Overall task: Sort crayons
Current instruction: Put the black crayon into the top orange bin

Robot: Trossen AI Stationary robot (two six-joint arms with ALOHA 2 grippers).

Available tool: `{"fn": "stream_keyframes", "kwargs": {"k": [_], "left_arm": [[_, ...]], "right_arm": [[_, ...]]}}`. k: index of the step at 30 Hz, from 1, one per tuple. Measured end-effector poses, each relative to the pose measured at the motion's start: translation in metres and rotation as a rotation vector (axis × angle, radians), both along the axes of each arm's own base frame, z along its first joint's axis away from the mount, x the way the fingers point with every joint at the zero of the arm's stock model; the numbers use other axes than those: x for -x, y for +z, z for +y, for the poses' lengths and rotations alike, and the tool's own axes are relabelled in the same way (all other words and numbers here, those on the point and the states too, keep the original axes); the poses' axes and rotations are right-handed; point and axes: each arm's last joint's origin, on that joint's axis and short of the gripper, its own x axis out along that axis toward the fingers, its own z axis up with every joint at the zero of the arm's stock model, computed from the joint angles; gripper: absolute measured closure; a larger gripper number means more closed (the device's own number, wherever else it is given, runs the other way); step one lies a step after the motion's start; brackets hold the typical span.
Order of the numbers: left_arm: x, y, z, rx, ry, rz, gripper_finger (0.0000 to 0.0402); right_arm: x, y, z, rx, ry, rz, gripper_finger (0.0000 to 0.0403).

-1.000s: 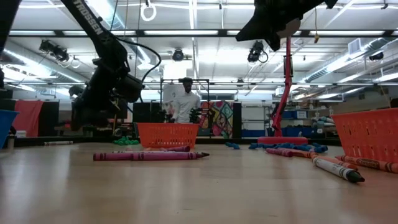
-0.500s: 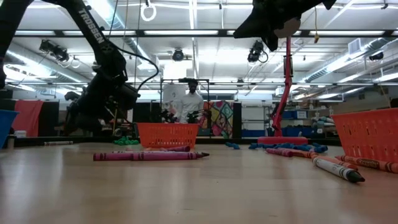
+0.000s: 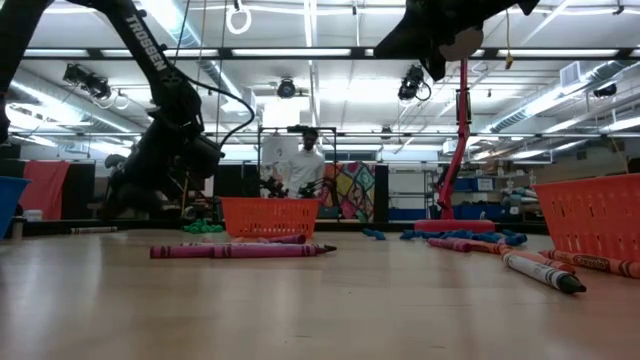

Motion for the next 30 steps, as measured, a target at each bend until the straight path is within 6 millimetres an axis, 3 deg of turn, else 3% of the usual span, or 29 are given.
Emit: {"fn": "stream_keyframes", "kwargs": {"k": [11,18,30], "left_arm": [[-0.005,-0.004,-0.004,0.177,-0.033,-0.127,0.0386],[-0.003,0.001,-0.007,0.044,-0.078,0.072,0.0386],[0.003,-0.005,0.006,0.04,-0.028,-0.009,0.0386]], "right_arm": [[0.0,0.0,0.0,0.009,0.004,0.002,0.0396],[0.0,0.0,0.0,0.021,0.009,0.004,0.0396],[0.0,0.0,0.0,0.009,0.02,0.002,0.0396]]}}
